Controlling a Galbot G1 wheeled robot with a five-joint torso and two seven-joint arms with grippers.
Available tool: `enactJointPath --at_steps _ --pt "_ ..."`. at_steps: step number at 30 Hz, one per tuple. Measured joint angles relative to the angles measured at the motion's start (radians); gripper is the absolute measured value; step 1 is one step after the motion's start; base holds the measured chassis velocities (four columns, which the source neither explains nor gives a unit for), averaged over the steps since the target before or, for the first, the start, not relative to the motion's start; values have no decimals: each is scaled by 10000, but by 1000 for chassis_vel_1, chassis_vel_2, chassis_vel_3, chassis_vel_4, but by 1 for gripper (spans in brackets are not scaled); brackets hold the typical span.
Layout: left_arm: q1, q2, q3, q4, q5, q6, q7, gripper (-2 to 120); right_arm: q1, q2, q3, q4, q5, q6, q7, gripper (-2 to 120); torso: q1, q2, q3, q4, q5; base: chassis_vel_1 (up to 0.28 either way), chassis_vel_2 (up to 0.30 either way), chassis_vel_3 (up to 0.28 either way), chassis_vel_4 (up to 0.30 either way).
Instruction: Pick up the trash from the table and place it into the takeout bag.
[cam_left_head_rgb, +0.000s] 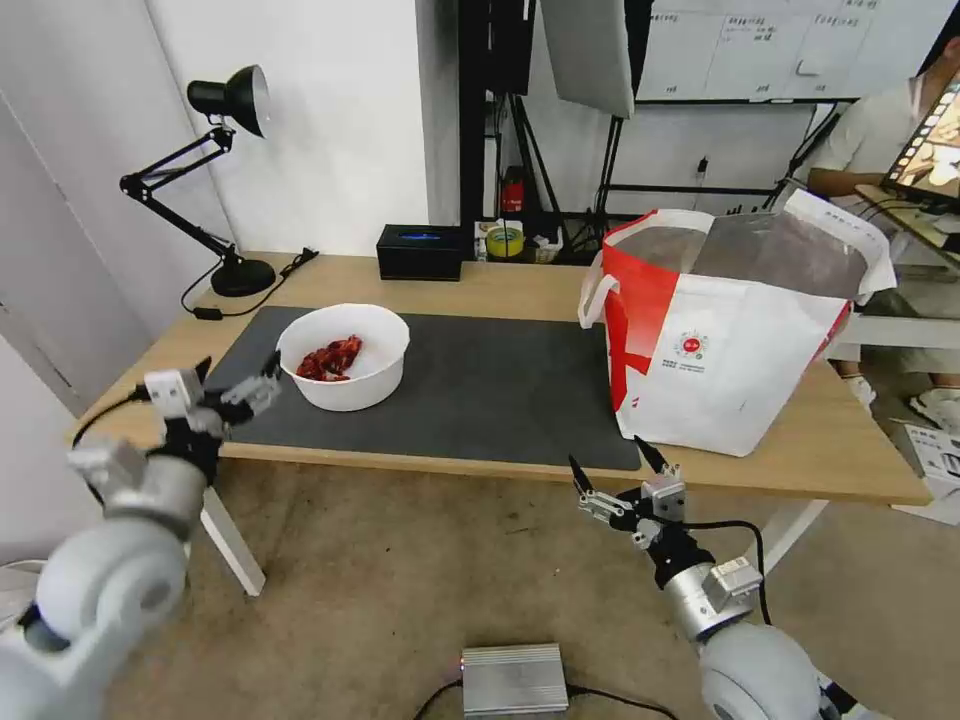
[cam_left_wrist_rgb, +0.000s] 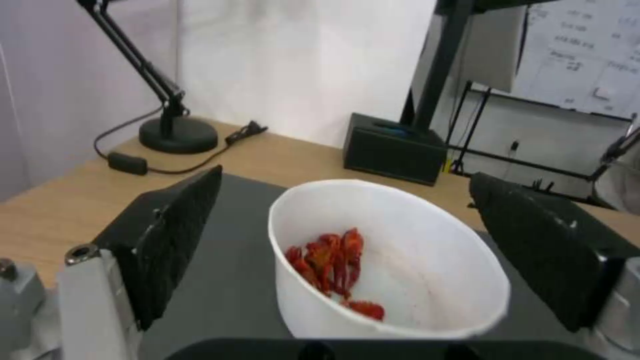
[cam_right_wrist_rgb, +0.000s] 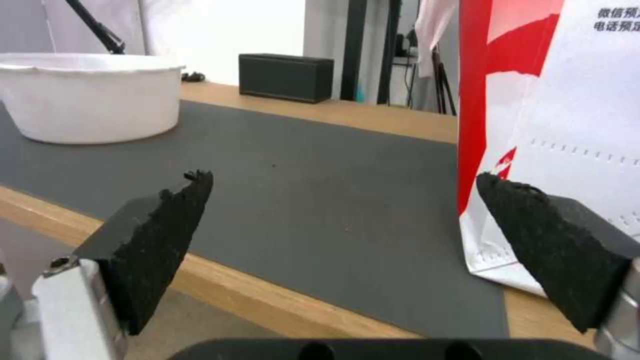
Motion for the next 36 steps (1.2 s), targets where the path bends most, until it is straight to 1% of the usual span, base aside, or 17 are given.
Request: enactJointPath --at_steps 3,4,7,8,11,12,14,16,18,19,21,22,24,25,28,29,36 --pt "-1199 524 558 632 -1213 549 -191 100 3 0 0 0 3 -2 -1 100 0 1 0 1 2 0 0 0 0" --pt "-1199 524 558 632 -1213 549 -191 100 3 0 0 0 3 -2 -1 100 0 1 0 1 2 0 0 0 0" --pt "-2416 835 1332 1336 -2018 1125 -320 100 5 -1 0 1 4 -4 -2 100 1 0 0 1 -1 0 0 0 0" --pt "-2416 835 1332 1336 -2018 1125 -320 100 5 -1 0 1 4 -4 -2 100 1 0 0 1 -1 0 0 0 0" --pt "-3553 1047 2103 2022 -2407 1855 -349 100 5 -1 0 1 4 -7 -2 100 0 0 0 1 0 0 0 0 0" --pt "-3553 1047 2103 2022 -2407 1855 -349 100 5 -1 0 1 4 -7 -2 100 0 0 0 1 0 0 0 0 0" --pt "-4317 1201 2698 2527 -2681 2359 -303 100 5 -1 0 1 5 -9 -1 100 0 0 0 1 1 0 0 0 0" --pt "-4560 1232 2891 2720 -2728 2477 -288 100 5 -1 0 1 5 -10 -2 100 0 0 0 1 1 0 0 0 0" --pt "-5141 1267 3361 3150 -2995 2927 -258 100 5 -1 0 1 4 -12 -2 100 0 0 0 1 1 0 0 0 0" --pt "-5141 1267 3361 3150 -2995 2927 -258 100 5 -1 0 1 4 -12 -2 100 0 0 0 1 1 0 0 0 0" --pt "-5631 1281 3820 3552 -3146 3362 -234 100 5 0 0 1 5 -12 -2 100 0 1 0 2 1 0 0 0 0" --pt "-5631 1281 3820 3552 -3146 3362 -234 100 5 0 0 1 5 -12 -2 100 0 1 0 2 1 0 0 0 0" --pt "-6131 1230 4287 3998 -3162 3782 -226 100 5 -1 0 1 5 -12 -2 100 -1 1 -1 2 2 0 0 0 0" --pt "-6131 1230 4287 3998 -3162 3782 -226 100 5 -1 0 1 5 -12 -2 100 -1 1 -1 2 2 0 0 0 0" --pt "-6965 987 4942 4711 -3229 4405 -220 100 6 -1 0 -1 5 -13 -3 100 -1 1 0 1 3 0 0 0 0" --pt "-6965 987 4942 4711 -3229 4405 -220 100 6 -1 0 -1 5 -13 -3 100 -1 1 0 1 3 0 0 0 0" --pt "-7725 701 5786 5366 -3266 5008 -268 100 6 -1 0 0 5 -13 -2 100 -1 1 0 1 2 0 0 0 0"
